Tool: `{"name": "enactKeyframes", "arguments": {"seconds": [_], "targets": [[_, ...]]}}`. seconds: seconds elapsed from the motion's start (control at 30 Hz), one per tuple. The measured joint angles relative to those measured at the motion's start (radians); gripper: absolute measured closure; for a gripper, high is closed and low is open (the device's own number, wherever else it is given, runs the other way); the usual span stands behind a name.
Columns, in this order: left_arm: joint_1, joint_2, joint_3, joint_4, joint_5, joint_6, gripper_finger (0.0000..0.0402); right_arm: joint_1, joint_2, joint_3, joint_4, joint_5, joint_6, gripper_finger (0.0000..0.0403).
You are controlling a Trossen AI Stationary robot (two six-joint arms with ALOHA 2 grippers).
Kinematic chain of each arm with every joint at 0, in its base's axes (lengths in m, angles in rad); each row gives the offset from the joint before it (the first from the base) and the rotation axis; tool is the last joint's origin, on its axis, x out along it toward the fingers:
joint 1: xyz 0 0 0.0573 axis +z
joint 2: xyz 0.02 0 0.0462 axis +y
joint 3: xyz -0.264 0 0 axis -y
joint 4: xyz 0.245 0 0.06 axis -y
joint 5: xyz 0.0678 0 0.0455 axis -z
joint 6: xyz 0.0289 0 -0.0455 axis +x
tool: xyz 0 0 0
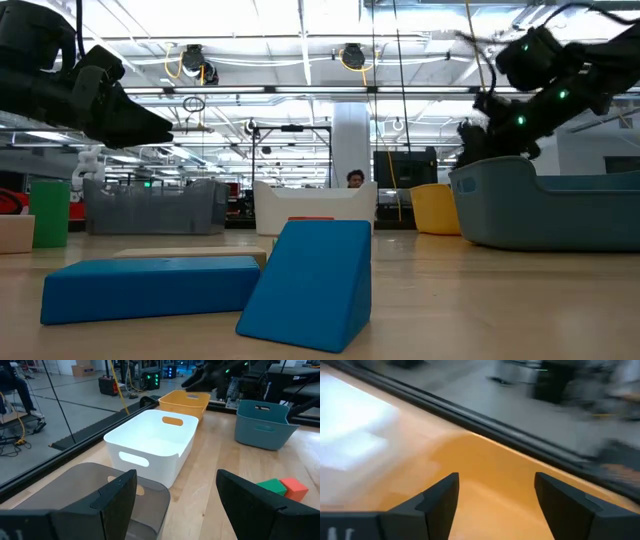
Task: Sort & place blocks by color
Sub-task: Put the bottom right orange block into the blue bin
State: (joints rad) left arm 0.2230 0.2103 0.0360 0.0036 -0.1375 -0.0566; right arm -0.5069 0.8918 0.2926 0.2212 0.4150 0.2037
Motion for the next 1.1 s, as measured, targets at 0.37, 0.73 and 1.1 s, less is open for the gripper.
{"name": "enactKeyframes", "arguments": {"seconds": [0.37, 0.73, 1.1], "targets": [[0.000, 0.000, 0.000, 0.000, 0.000, 0.000, 0.0128, 0.309, -0.146, 0.042, 0.120, -0.415, 0.340, 0.0165], [0.000, 0.000, 0.000, 0.000, 0.000, 0.000, 0.0128, 0.902, -0.023, 0.042, 0.301, -0.122, 0.308, 0.0165], [0.000, 0.000, 0.000, 0.000, 0.000, 0.000, 0.0128, 1.203, 0.344, 0.109, 0.536, -0.045, 0.360, 0.0165]]}}
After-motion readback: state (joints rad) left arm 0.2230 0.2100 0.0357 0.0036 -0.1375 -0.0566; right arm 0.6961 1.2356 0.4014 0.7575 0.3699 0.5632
